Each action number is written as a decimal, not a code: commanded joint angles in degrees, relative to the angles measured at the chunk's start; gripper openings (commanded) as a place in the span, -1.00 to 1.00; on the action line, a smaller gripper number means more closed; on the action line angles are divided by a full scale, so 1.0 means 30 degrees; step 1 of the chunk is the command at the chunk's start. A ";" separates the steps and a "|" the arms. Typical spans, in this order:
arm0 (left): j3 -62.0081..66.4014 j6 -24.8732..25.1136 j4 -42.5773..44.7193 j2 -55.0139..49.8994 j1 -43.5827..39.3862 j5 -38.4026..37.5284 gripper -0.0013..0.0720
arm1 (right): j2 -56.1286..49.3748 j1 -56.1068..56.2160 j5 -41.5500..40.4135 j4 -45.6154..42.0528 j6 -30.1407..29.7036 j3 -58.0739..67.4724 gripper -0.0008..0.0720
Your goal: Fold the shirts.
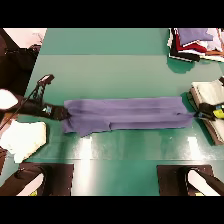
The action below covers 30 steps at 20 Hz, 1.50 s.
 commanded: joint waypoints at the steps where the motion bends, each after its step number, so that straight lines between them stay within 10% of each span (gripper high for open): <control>1: 0.2069 0.0437 0.0240 -0.3534 0.0087 0.1909 -0.90 | -0.3337 0.1392 -0.0670 0.0248 0.0270 0.2463 -0.94; 6: 0.3934 0.0299 0.0386 -0.5880 0.0087 0.4182 -0.89 | -0.6951 0.1938 -0.2084 0.0685 0.1399 0.5093 -0.92; 9: 0.4430 -0.0328 0.0408 -0.5858 0.0087 0.5115 0.79 | -0.8561 0.1202 -0.3242 0.4510 0.0692 0.6696 0.69; 15: 0.6011 -0.0364 0.0372 -0.5821 0.0080 0.1202 0.78 | -0.8910 -0.1406 0.0947 0.6069 -0.2565 0.6659 0.65; 17: 0.6003 -0.0182 0.0299 -0.5821 0.0080 0.0357 -0.54 | -0.8918 -0.2594 0.1348 0.6076 -0.3133 0.5340 0.65; 18: 0.6003 0.0022 0.0219 -0.5821 0.0080 0.0291 -0.88 | -0.8925 -0.3118 0.1180 0.6069 -0.3155 0.4626 0.65; 30: 0.5960 -0.0087 -0.0335 -0.5836 -0.0015 0.0663 -0.90 | -1.1038 -0.2922 -0.0882 0.6827 -0.5748 0.1486 0.60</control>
